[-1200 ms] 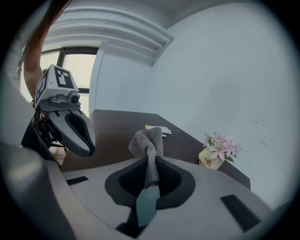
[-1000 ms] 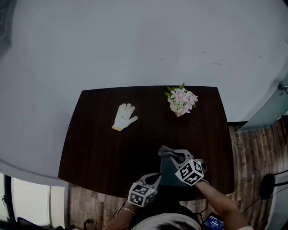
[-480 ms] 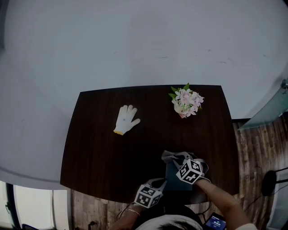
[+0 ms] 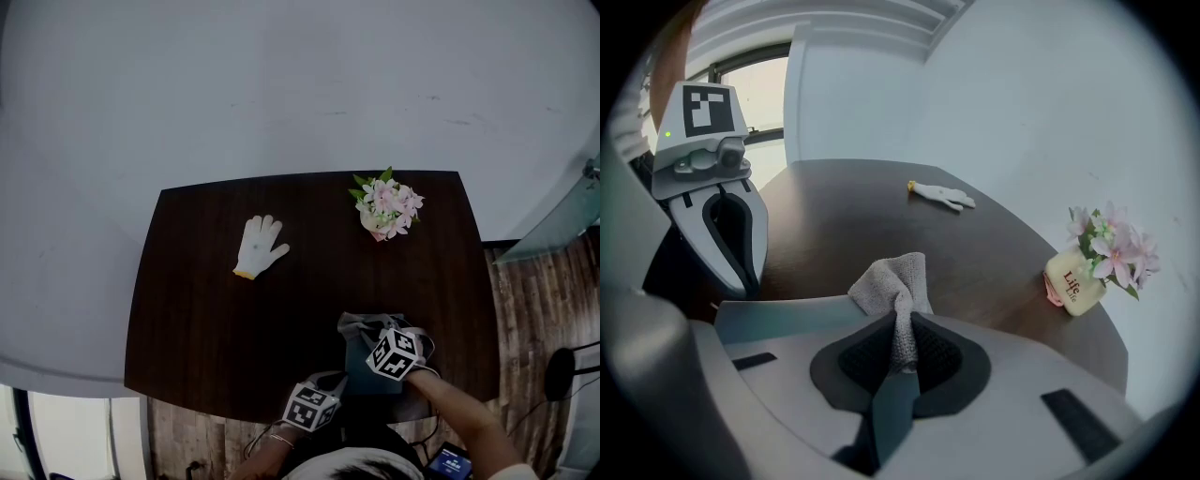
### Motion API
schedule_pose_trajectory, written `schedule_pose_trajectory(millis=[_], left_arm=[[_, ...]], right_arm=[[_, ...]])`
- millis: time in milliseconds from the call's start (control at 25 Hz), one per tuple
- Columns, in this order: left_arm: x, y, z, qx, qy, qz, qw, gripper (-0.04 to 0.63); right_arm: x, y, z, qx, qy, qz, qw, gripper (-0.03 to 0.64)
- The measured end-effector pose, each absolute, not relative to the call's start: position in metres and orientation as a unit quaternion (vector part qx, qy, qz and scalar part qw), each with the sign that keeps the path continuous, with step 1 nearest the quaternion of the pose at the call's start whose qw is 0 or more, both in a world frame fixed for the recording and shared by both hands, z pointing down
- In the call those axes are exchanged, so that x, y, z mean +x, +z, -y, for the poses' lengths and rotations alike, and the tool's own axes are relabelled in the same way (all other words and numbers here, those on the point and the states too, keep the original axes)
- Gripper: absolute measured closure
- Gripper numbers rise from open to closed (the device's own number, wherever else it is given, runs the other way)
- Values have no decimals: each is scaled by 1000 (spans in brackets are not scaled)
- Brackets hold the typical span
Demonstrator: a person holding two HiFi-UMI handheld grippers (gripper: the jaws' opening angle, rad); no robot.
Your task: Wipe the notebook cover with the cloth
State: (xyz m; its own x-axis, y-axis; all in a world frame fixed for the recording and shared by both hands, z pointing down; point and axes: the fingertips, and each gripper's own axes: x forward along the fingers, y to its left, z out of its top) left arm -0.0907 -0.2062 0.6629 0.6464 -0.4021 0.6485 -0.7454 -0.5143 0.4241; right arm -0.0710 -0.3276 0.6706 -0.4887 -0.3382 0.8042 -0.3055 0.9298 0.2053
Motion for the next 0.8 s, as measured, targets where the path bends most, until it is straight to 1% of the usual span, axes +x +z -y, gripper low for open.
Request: schedule_pose_trajectory(millis=[800], left_arm=[[-83, 673, 203, 830, 261, 345, 352, 577]], right_arm=[[-16, 673, 322, 230, 2, 844, 484, 577]])
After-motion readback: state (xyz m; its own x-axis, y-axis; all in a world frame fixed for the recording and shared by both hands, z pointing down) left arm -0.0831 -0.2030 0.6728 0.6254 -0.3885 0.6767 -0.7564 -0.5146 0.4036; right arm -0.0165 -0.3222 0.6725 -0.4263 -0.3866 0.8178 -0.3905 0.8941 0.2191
